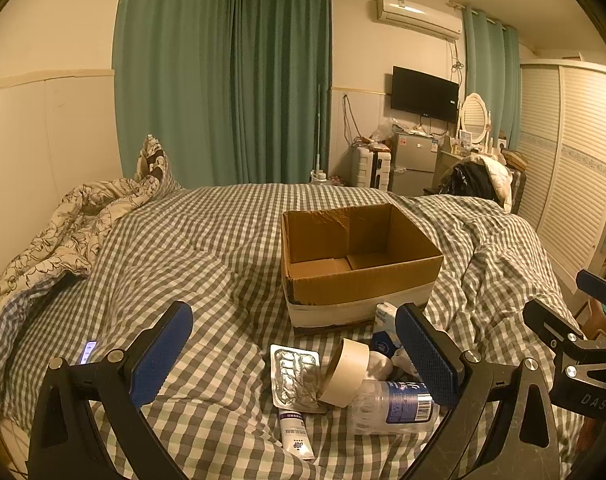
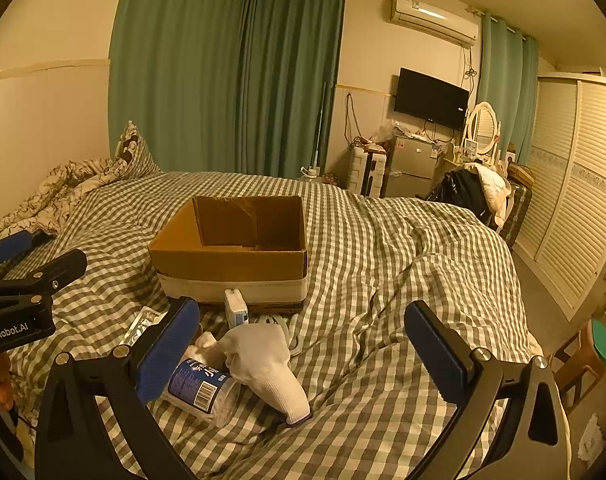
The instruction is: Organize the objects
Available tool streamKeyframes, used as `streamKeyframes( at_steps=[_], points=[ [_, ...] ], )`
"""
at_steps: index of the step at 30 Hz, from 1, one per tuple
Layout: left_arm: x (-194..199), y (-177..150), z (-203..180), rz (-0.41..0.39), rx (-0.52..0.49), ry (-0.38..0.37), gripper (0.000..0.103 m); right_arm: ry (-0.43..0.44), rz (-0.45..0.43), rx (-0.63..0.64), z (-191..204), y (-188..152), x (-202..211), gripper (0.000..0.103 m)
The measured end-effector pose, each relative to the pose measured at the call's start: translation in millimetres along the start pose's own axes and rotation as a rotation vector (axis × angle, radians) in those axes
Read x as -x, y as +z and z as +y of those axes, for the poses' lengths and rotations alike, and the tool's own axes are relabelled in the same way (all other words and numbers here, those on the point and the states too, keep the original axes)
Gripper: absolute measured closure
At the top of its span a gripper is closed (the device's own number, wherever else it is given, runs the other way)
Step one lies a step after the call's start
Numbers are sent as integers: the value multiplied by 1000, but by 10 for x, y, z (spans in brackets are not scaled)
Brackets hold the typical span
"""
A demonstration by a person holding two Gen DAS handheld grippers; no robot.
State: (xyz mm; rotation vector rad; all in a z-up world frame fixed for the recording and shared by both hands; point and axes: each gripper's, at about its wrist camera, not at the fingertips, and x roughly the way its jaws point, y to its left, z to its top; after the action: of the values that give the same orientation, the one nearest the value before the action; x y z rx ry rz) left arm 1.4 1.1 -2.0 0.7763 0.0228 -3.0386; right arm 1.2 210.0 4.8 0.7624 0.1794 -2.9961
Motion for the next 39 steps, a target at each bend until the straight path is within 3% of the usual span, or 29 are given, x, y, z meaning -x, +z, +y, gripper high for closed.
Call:
streamKeyframes(
  at_steps=[39],
  points=[
    [11, -7, 0, 2, 5, -2, 0, 34, 18, 32, 89, -15, -17, 0]
  ],
)
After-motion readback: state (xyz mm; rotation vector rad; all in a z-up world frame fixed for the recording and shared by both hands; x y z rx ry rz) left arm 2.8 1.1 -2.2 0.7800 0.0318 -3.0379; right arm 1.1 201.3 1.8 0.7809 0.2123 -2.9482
